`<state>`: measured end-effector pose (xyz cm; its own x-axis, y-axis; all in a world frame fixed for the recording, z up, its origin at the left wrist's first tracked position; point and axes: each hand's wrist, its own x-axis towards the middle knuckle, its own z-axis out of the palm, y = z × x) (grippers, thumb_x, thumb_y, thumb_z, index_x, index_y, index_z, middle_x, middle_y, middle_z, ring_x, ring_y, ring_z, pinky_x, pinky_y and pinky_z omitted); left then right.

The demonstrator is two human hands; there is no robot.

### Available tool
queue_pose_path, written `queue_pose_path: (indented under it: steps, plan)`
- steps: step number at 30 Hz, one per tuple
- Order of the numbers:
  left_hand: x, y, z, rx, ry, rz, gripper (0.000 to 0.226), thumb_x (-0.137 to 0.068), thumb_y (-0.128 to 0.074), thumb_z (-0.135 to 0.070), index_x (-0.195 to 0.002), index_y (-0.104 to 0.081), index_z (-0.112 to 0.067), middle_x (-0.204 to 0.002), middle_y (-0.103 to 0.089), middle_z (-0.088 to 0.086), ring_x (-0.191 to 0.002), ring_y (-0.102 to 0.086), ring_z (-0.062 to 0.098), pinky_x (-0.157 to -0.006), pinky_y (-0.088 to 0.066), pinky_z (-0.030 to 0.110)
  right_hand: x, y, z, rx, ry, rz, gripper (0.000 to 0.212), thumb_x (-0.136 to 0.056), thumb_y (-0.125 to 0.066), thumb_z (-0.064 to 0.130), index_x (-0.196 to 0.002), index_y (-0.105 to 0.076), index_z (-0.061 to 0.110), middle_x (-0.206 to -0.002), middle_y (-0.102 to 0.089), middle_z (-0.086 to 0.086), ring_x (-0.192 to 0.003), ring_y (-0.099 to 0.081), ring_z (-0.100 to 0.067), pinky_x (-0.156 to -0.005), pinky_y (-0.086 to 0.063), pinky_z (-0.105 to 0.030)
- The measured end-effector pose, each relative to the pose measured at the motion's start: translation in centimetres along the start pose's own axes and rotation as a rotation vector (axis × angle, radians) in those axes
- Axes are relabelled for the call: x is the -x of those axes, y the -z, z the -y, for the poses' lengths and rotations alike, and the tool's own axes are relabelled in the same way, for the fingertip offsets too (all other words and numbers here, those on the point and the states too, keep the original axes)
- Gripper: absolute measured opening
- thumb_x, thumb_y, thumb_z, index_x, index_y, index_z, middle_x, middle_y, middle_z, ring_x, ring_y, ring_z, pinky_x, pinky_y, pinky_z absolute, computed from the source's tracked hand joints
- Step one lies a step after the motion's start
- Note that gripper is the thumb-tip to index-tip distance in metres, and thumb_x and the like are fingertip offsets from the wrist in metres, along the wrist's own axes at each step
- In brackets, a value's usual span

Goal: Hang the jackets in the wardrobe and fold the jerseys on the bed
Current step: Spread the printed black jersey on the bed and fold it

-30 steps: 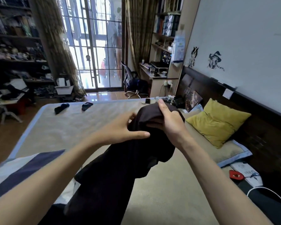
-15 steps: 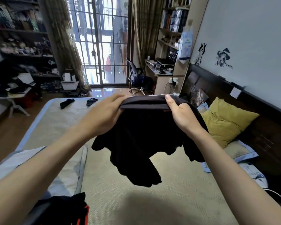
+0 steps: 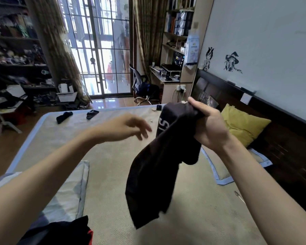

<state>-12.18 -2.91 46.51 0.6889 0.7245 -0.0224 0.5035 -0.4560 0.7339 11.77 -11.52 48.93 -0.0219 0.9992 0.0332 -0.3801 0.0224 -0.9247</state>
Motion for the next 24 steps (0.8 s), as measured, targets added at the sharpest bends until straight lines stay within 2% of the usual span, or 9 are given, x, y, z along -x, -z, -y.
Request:
queue_pose_path:
  steps: [2,5,7,11,13,17,19,22,24]
  plan:
    - [-1.0,-0.2,0.2,0.094,0.019,-0.122,0.037,-0.095,-0.057,0.007,-0.123,-0.063,-0.017,-0.113,-0.072,0.003,-0.095,-0.071,0.011,-0.085,-0.058,0.026,0.9,-0.1,1.0,-0.085,-0.013,0.000,0.037,-0.095,-0.054,0.031,-0.087,-0.079,0.004,-0.091,-0.076,-0.014,-0.085,-0.074,-0.025,-0.085,-0.061,-0.035]
    - [-1.6,-2.7,0.9,0.196,0.021,0.086,0.069,-0.088,-0.070,0.005,-0.145,-0.040,-0.022,-0.131,-0.057,-0.005,-0.099,-0.065,-0.009,-0.082,-0.054,0.012,1.8,-0.6,2.1,-0.170,0.016,-0.039,0.033,-0.089,-0.060,0.031,-0.080,-0.076,0.004,-0.086,-0.073,-0.014,-0.083,-0.072,-0.026,-0.091,-0.059,-0.036]
    - [-1.8,-4.9,1.0,0.123,-0.036,0.142,0.081,-0.085,-0.076,0.001,-0.149,-0.034,-0.024,-0.134,-0.055,-0.012,-0.106,-0.056,-0.016,-0.086,-0.042,-0.001,2.2,-0.9,2.3,-0.176,0.075,-0.078,0.029,-0.082,-0.062,0.026,-0.066,-0.076,0.006,-0.070,-0.072,-0.009,-0.069,-0.072,-0.020,-0.077,-0.062,-0.027]
    - [-2.4,-7.2,1.7,0.165,-0.034,0.222,0.021,-0.096,-0.065,-0.003,-0.111,-0.065,-0.018,-0.099,-0.070,-0.015,-0.085,-0.061,-0.012,-0.082,-0.048,0.009,3.0,-1.1,2.7,-0.054,0.204,-0.139,0.052,-0.093,-0.050,0.010,-0.046,-0.073,0.010,-0.054,-0.070,0.001,-0.050,-0.069,-0.007,-0.055,-0.056,-0.016]
    - [-2.3,-7.5,2.7,0.196,0.030,0.258,0.013,-0.103,-0.057,-0.016,-0.105,-0.070,-0.016,-0.089,-0.072,-0.017,-0.083,-0.063,-0.004,-0.079,-0.049,0.016,3.3,-0.8,2.7,-0.032,0.191,-0.160,0.063,-0.100,-0.042,0.007,-0.045,-0.073,0.010,-0.054,-0.070,0.002,-0.049,-0.068,-0.006,-0.053,-0.054,-0.014]
    - [-2.0,-7.1,5.1,0.436,0.199,0.228,0.027,-0.106,-0.050,-0.037,-0.130,-0.062,-0.035,-0.124,-0.071,-0.005,-0.114,-0.067,0.022,-0.099,-0.051,0.045,2.9,1.5,2.3,-0.035,0.149,-0.179,0.032,-0.086,-0.057,0.010,-0.060,-0.076,0.012,-0.065,-0.070,-0.002,-0.061,-0.069,-0.013,-0.063,-0.057,-0.020]
    - [-1.9,-6.8,5.9,0.631,0.253,0.240,0.032,-0.106,-0.047,-0.041,-0.136,-0.057,-0.038,-0.132,-0.068,0.000,-0.124,-0.062,0.035,-0.098,-0.053,0.050,2.8,2.7,2.1,-0.016,0.099,-0.145,0.015,-0.076,-0.061,0.013,-0.068,-0.073,0.008,-0.069,-0.068,-0.007,-0.065,-0.067,-0.018,-0.070,-0.056,-0.024]
    - [-1.5,-6.4,6.8,0.662,0.280,0.241,0.032,-0.107,-0.041,-0.045,-0.137,-0.054,-0.046,-0.134,-0.067,0.001,-0.116,-0.063,0.030,-0.087,-0.051,0.047,2.3,5.0,1.5,0.224,-0.056,-0.063,0.012,-0.081,-0.064,0.014,-0.080,-0.066,0.002,-0.078,-0.065,-0.011,-0.070,-0.064,-0.019,-0.072,-0.051,-0.028]
    - [-1.4,-6.3,7.4,0.536,0.276,0.230,0.033,-0.108,-0.039,-0.045,-0.137,-0.054,-0.044,-0.134,-0.067,-0.004,-0.121,-0.064,0.025,-0.097,-0.050,0.046,1.7,6.6,1.2,0.570,-0.203,-0.007,0.020,-0.091,-0.066,0.020,-0.094,-0.064,0.000,-0.086,-0.063,-0.014,-0.077,-0.062,-0.021,-0.074,-0.050,-0.030]
